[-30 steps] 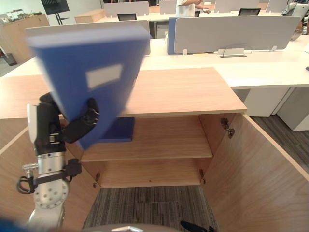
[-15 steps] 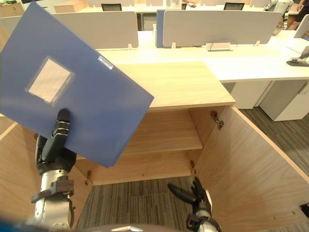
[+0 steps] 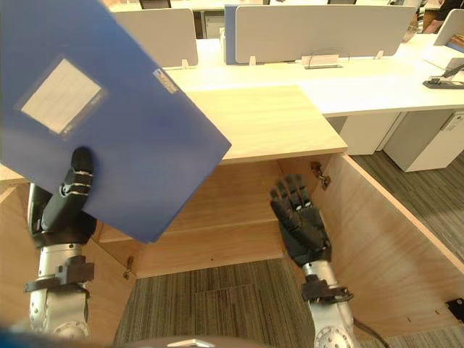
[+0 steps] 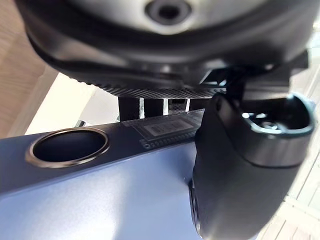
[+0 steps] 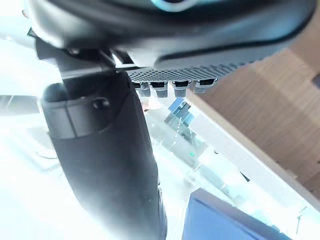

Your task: Walk over to the cabinet, pick up the folder, carry it to the office cabinet, place the folder inside the office cabinet, then close the office cabinet door

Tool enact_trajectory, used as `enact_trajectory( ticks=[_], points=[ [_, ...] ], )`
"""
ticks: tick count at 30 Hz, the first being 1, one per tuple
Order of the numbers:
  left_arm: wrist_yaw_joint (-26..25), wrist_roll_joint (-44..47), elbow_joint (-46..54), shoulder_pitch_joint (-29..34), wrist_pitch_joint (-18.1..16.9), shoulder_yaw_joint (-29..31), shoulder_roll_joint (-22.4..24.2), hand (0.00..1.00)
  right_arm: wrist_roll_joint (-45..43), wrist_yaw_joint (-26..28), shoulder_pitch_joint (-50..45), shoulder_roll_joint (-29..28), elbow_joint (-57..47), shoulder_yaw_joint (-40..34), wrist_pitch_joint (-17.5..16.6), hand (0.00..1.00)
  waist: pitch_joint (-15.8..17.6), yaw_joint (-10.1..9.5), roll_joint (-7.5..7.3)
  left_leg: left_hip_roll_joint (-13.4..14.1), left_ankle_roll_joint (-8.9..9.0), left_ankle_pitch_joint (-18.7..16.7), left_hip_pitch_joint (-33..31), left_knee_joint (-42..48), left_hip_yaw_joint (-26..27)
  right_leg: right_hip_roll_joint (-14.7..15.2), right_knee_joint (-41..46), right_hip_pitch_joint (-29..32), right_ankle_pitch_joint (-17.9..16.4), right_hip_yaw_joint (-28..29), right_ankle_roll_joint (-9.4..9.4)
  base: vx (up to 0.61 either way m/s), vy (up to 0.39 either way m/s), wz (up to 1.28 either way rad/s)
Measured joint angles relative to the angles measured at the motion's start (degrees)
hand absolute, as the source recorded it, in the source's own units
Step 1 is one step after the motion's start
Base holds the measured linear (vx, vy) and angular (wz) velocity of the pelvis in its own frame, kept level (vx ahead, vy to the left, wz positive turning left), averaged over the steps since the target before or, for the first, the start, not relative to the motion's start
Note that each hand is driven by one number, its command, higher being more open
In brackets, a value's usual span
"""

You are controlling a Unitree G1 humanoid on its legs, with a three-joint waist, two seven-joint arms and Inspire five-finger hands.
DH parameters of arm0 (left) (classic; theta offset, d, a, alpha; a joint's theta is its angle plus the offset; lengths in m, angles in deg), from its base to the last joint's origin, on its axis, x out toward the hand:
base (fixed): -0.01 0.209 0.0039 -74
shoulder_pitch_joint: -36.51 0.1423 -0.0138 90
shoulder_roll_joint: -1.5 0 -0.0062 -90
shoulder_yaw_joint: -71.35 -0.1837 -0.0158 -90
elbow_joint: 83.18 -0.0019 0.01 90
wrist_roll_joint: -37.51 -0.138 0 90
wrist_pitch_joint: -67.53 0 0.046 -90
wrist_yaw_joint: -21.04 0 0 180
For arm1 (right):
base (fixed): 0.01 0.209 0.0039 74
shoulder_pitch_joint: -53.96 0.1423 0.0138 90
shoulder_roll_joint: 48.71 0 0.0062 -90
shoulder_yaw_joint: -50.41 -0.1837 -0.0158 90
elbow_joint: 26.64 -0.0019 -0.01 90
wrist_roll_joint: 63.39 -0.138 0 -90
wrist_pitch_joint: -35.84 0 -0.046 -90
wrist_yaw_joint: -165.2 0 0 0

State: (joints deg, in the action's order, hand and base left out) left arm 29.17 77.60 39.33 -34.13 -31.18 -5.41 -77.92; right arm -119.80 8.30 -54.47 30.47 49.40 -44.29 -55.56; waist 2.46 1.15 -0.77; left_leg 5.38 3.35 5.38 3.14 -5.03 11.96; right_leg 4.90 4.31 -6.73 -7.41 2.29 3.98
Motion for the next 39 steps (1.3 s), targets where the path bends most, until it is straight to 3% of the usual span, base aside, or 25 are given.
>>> enact_trajectory(
  ticks=[4,10,17,32,33,38,39],
  points=[
    [1.6,-0.9,-0.2,-1.7,0.0,0.2,-1.7,0.0,-0.1,-0.2,2.9,1.7,0.0,-0.9,-0.5,1.0,-0.1,-0.02,0.4,0.0,0.15,-0.1,0.0,0.0,0.0,0.0,0.0,0.0,0.0,0.0,0.01,-0.01,0.001,0.0],
    [5.0,-2.5,-2.0,-5.9,0.0,0.4,-6.0,0.0,0.8,-0.9,10.2,10.4,0.2,-0.8,-0.5,1.0,-0.7,-0.1,1.45,0.0,-0.18,0.2,0.2,0.0,0.0,-0.1,0.2,0.0,0.0,0.3,0.09,-0.03,0.002,-0.02],
    [7.8,-11.5,-3.9,-7.3,0.0,-1.2,-11.4,0.0,4.9,-0.8,18.1,15.9,0.6,0.2,-0.4,1.0,-0.9,-0.56,1.76,0.0,-0.3,0.3,0.4,0.0,-0.2,-0.1,0.3,-0.2,0.0,0.1,0.11,0.0,0.0,0.0],
    [9.7,-13.7,-3.9,-7.7,-0.2,-7.1,-16.4,0.0,9.7,0.4,31.0,26.7,3.7,13.1,0.0,1.0,-1.2,-0.85,1.92,-0.1,-0.63,1.5,0.4,0.0,-1.2,-0.1,0.6,-0.5,0.0,-0.7,0.12,-0.02,0.001,0.02],
    [9.2,-13.7,-3.9,-7.9,-0.5,-7.4,-16.8,0.0,9.7,0.4,33.3,29.3,4.7,15.1,0.0,0.0,-1.2,-0.87,1.91,-0.1,-0.62,1.7,0.3,-0.1,-1.3,-0.1,0.7,-0.5,0.0,-0.8,0.12,-0.05,0.004,0.02],
    [7.3,-13.1,-3.9,-8.1,-2.5,-7.6,-16.9,0.0,9.1,0.4,40.6,37.6,5.0,20.3,0.1,0.0,-1.4,-1.15,1.73,0.0,-0.62,2.1,0.1,-0.1,-1.6,-0.2,0.7,-0.4,0.1,-1.0,0.11,-0.05,0.005,0.04],
    [7.1,-12.6,-4.1,-8.1,-3.3,-8.0,-17.1,1.0,9.1,0.4,42.4,39.2,5.2,21.2,0.1,0.0,-1.5,-1.24,1.65,0.0,-0.62,2.1,0.0,0.0,-1.6,-0.2,0.7,-0.3,0.1,-1.0,0.11,0.0,0.0,0.0]
  ],
)
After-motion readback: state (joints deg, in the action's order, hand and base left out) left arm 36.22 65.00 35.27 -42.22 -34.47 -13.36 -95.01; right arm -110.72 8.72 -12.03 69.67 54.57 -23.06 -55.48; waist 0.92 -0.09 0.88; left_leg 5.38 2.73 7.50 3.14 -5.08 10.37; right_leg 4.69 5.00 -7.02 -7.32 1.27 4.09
